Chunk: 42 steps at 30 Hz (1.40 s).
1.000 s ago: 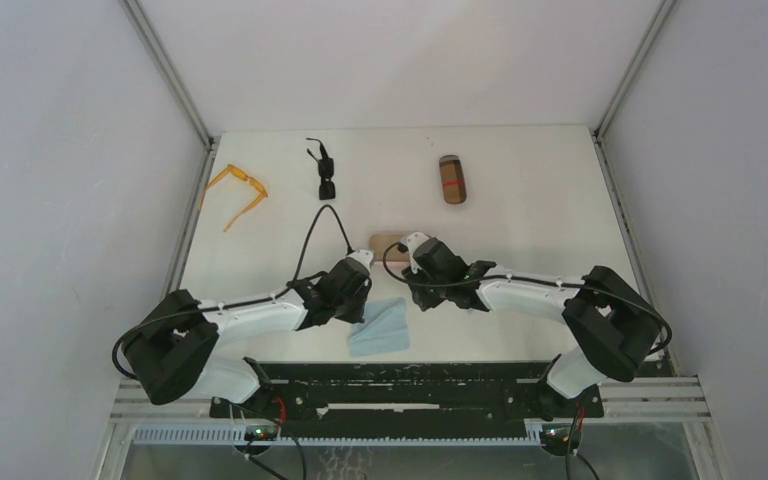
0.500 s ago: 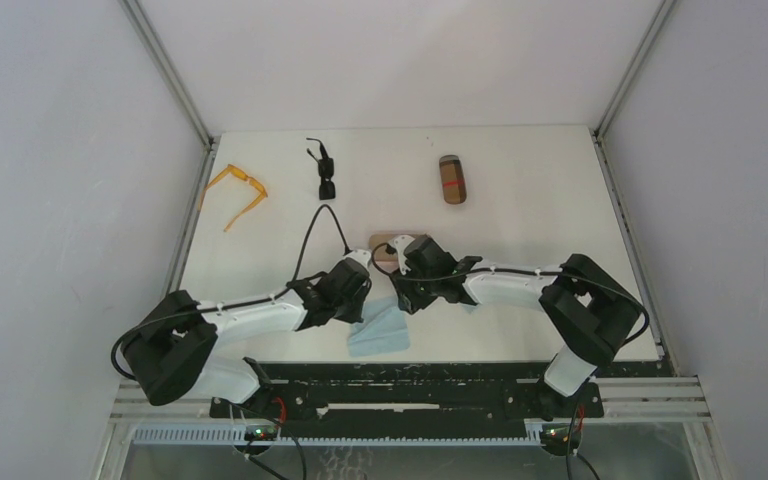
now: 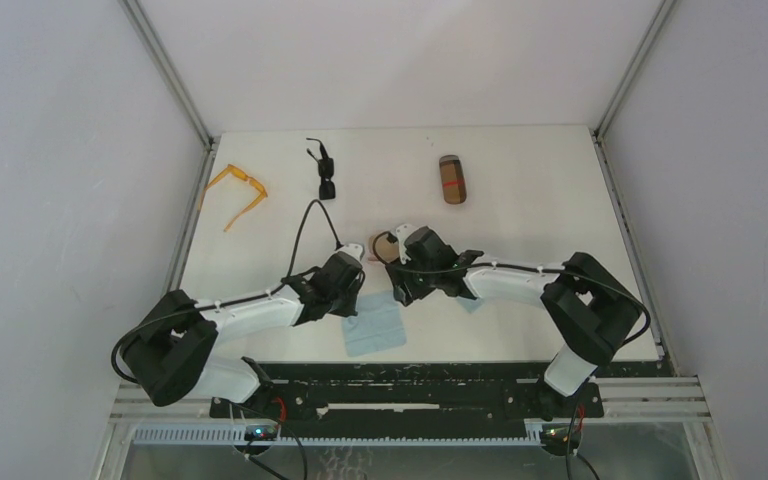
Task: Organize the sunglasses
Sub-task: Fold the glasses cleaning cloth at the center of the board.
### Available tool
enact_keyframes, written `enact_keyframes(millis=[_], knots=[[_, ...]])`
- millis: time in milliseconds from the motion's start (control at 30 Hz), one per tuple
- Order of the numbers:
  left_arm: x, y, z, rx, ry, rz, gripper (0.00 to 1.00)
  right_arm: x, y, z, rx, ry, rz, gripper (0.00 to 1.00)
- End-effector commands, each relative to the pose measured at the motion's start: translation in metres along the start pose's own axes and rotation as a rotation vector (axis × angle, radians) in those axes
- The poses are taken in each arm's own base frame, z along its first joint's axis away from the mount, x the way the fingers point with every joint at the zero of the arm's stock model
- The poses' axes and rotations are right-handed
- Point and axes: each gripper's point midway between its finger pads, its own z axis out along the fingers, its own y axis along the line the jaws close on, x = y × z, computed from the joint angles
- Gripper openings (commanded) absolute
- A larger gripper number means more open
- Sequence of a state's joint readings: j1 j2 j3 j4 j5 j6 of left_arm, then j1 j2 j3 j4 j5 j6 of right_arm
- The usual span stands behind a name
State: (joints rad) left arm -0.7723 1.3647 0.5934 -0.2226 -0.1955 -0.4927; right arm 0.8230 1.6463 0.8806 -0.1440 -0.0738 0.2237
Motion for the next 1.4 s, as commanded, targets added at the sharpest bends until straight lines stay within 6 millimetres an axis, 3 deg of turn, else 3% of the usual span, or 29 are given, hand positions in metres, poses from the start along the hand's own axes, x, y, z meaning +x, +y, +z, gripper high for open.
enact_keyframes(millis=[0,167,333,700,967,1167,1367], knots=[[-0.015,-0.005,-0.006,0.025,-0.026,0.031,0.00,-0.033,0.018,0.004,-0.095,-0.079,-0.052,0.56],[-0.014,-0.007,-0.006,0.039,-0.027,0.020,0.00,-0.032,0.028,0.014,-0.149,-0.035,-0.095,0.55],[-0.008,-0.008,-0.006,0.056,-0.024,0.005,0.00,-0.019,0.029,0.024,-0.147,0.042,-0.134,0.54],[-0.005,-0.009,-0.008,0.072,-0.032,-0.010,0.00,0.011,0.030,0.023,-0.110,0.171,-0.163,0.48],[-0.002,-0.008,-0.007,0.072,-0.029,-0.016,0.00,0.025,0.033,0.034,-0.123,0.214,-0.146,0.41],[-0.001,-0.009,-0.006,0.077,-0.032,-0.032,0.00,0.036,0.035,0.039,-0.137,0.253,-0.119,0.30],[0.000,-0.009,-0.006,0.081,-0.034,-0.047,0.00,0.044,0.031,0.038,-0.133,0.276,-0.075,0.03]])
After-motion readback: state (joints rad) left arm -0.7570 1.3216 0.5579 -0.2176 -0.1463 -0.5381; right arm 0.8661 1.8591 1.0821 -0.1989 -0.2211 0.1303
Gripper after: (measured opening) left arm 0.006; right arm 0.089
